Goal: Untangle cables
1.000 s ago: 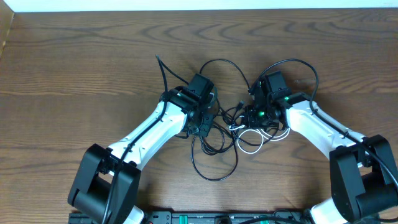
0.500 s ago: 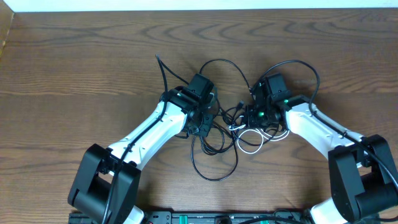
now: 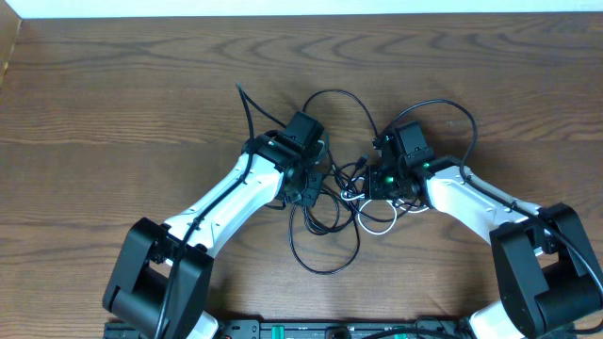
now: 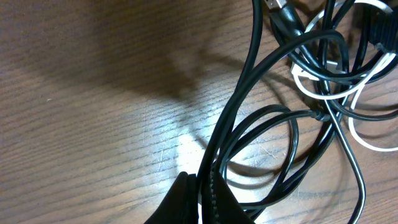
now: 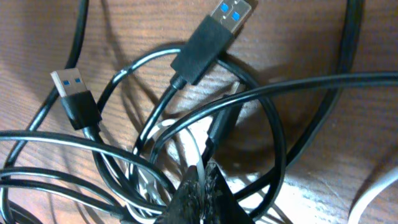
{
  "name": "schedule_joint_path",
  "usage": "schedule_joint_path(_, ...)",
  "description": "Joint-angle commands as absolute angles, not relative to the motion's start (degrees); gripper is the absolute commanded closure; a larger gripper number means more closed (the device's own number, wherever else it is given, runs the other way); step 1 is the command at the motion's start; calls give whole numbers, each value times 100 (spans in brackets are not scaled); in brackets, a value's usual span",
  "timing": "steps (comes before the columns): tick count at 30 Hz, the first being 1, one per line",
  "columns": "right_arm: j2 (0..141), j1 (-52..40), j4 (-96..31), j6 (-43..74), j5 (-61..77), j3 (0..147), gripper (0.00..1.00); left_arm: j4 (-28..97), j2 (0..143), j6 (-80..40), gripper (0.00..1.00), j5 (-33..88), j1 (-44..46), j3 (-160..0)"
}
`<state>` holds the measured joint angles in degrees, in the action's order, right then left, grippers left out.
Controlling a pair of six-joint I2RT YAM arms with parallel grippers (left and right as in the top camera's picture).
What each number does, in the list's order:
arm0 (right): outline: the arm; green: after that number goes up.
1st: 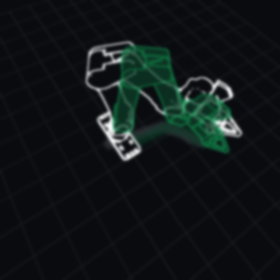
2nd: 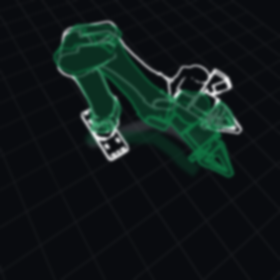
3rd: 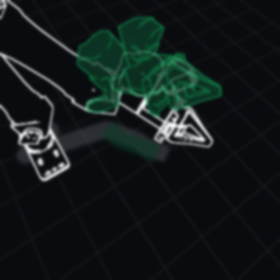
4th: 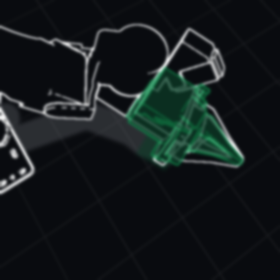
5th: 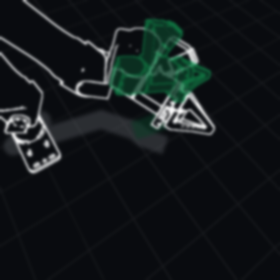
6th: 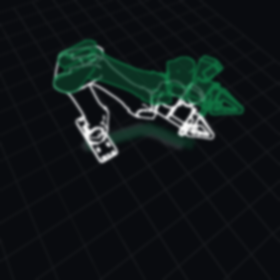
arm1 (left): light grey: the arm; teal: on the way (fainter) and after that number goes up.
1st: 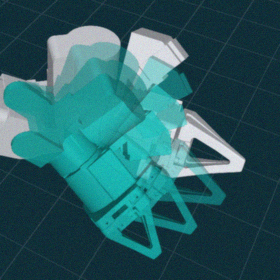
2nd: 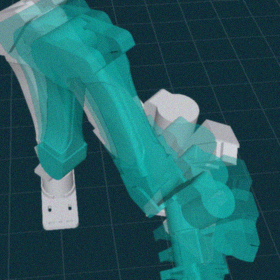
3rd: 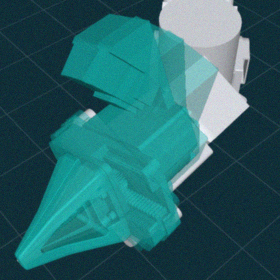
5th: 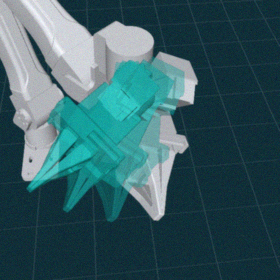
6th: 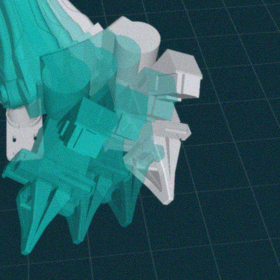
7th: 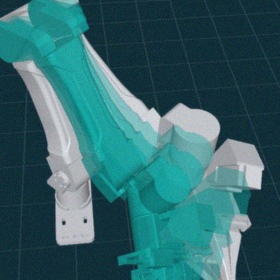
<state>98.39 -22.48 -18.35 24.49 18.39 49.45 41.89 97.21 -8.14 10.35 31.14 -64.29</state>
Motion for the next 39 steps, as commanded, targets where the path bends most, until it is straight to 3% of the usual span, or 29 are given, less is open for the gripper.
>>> schedule_joint_path(1,9870,-2298,-1730,2526,1804,4895,99,4198,9732,-825,92,982,3094,-6394)
schedule_joint_path(9,9852,-2246,-1396,2491,1778,4917,99,4200,9732,-823,93,982,3094,-6394)
schedule_joint_path(21,9695,-701,-36,2639,5806,5489,99,4219,9732,-825,92,982,3094,-6394)
schedule_joint_path(29,9695,-108,408,2917,6466,5489,99,4224,9732,-823,92,980,3094,-6394)
schedule_joint_path(32,9697,-89,272,2993,6331,5485,99,4219,9732,-823,92,980,3094,-6394)
schedule_joint_path(35,9697,-252,-340,2633,5822,5485,80,4217,9732,-823,92,980,3094,-6394)
schedule_joint_path(39,9710,-674,-1326,2163,4281,5483,78,4219,9732,-825,92,980,3094,-6394)
